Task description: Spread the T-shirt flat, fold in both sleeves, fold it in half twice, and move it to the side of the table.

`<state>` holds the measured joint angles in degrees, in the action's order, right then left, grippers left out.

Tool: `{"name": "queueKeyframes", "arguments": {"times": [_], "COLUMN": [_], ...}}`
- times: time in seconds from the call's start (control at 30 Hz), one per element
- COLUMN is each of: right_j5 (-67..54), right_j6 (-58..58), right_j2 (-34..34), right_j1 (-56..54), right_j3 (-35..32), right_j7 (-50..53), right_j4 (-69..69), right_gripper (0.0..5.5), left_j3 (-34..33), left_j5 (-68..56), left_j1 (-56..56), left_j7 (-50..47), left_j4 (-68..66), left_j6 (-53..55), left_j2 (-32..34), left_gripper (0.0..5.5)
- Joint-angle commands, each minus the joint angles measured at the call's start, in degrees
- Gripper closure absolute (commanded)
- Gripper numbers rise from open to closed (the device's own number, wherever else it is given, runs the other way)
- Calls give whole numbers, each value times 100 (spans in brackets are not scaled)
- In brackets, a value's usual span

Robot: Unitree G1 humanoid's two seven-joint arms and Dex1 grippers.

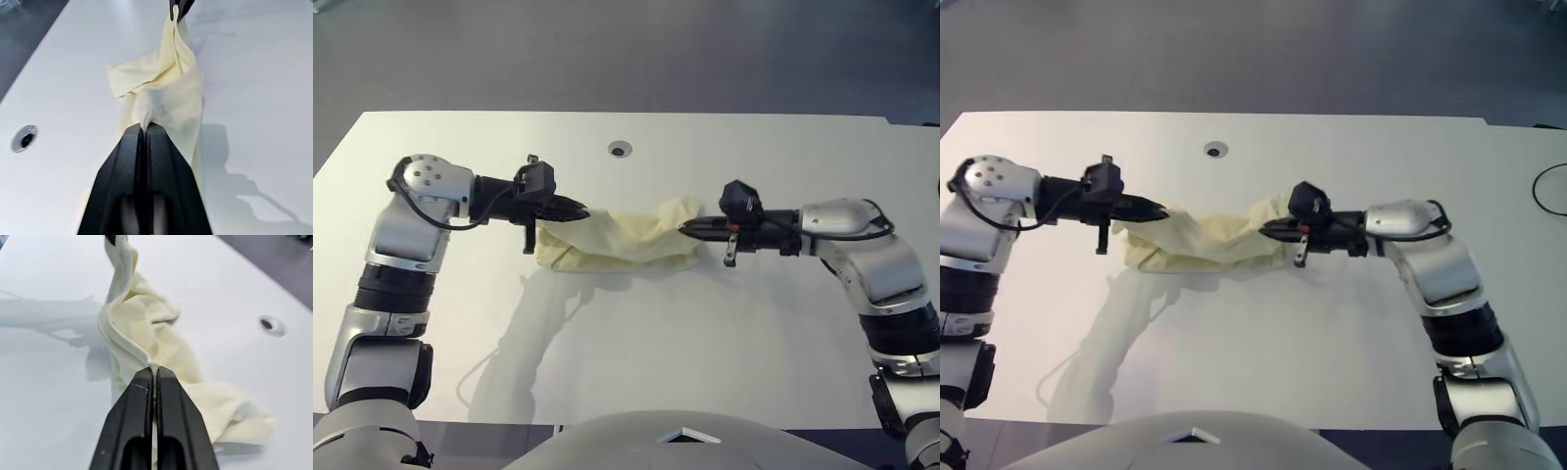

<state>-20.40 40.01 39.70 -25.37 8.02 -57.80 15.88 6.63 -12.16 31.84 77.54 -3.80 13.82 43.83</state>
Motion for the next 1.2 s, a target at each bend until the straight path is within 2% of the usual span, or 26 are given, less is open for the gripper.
{"name": "queueKeyframes", "arguments": {"times": [0.03, 0.33, 0.8, 1.2], "right_j5": [54, 314, 1224, 1964], "right_j6": [-205, -1036, -2820, -4395], "right_j2": [61, -277, -830, -965], "right_j1": [-660, -2021, -3234, -4355], "right_j3": [-270, -456, -342, -367], "right_j7": [104, 470, 1002, 1529], "right_j4": [-395, -1629, -3746, -5840], "right_gripper": [550, 550, 550, 550], "left_j3": [-144, -54, 500, 1090], "left_j5": [348, 1238, 2501, 3771], "left_j1": [543, 1798, 3499, 4692], "left_j7": [-254, -1137, -2394, -4390], "left_j4": [-324, -1962, -4261, -6231], "left_j6": [-430, -1922, -3608, -4440], "left_j2": [279, 220, -292, -612], "left_gripper": [549, 549, 549, 549]}}
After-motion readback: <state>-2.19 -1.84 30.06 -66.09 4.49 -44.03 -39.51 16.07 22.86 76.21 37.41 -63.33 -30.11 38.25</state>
